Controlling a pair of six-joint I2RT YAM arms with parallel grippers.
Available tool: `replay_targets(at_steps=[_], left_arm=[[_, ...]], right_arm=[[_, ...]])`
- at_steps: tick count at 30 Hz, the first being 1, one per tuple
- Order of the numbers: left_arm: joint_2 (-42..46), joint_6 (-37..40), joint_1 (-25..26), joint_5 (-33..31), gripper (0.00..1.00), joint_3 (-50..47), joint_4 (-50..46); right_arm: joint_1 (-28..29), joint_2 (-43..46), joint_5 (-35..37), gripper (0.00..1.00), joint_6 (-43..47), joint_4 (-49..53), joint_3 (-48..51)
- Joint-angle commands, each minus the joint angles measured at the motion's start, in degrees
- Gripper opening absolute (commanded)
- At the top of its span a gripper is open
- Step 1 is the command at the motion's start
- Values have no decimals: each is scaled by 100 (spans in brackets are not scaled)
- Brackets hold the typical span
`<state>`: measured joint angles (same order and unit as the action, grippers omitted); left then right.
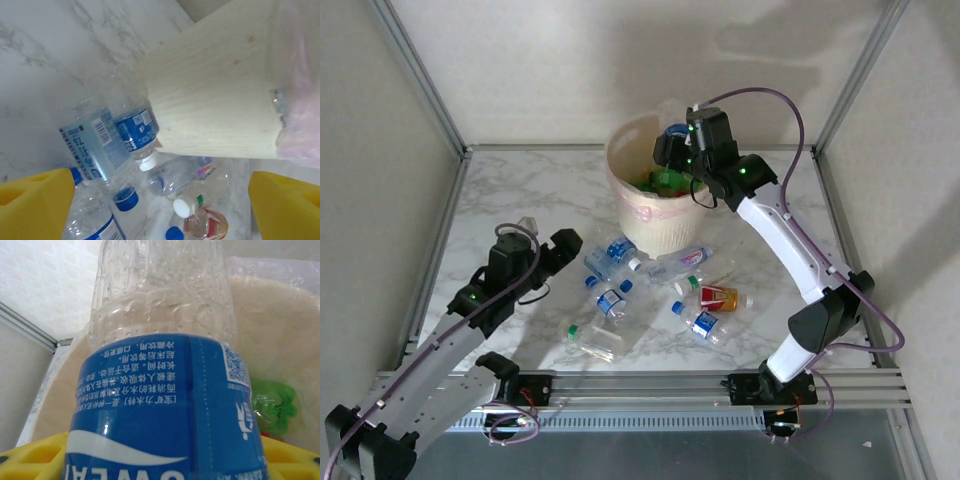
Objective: Put the plastic bottles in the bin
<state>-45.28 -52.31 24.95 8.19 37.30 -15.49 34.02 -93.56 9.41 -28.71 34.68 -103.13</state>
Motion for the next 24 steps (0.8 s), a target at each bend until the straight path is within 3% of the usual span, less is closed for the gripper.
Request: replay_targets(at_steps=[1,7,13,19,24], left_arm=[[78,-70,146,-244,90,-100,-56],[64,-87,186,-340,91,-117,-121],[-51,-48,186,-502,90,79,-366],[127,-121,135,-1064,89,192,-801],[136,-330,-121,-926,88,63,-600]], right_arm=[[-1,22,210,73,93,-31,-41],[-5,104,281,82,120,41,-109],[91,504,-43,81,93,40,15],[1228,1246,-242,80,480,-325,889],[2077,1426,-527,80,498,-561,1837]])
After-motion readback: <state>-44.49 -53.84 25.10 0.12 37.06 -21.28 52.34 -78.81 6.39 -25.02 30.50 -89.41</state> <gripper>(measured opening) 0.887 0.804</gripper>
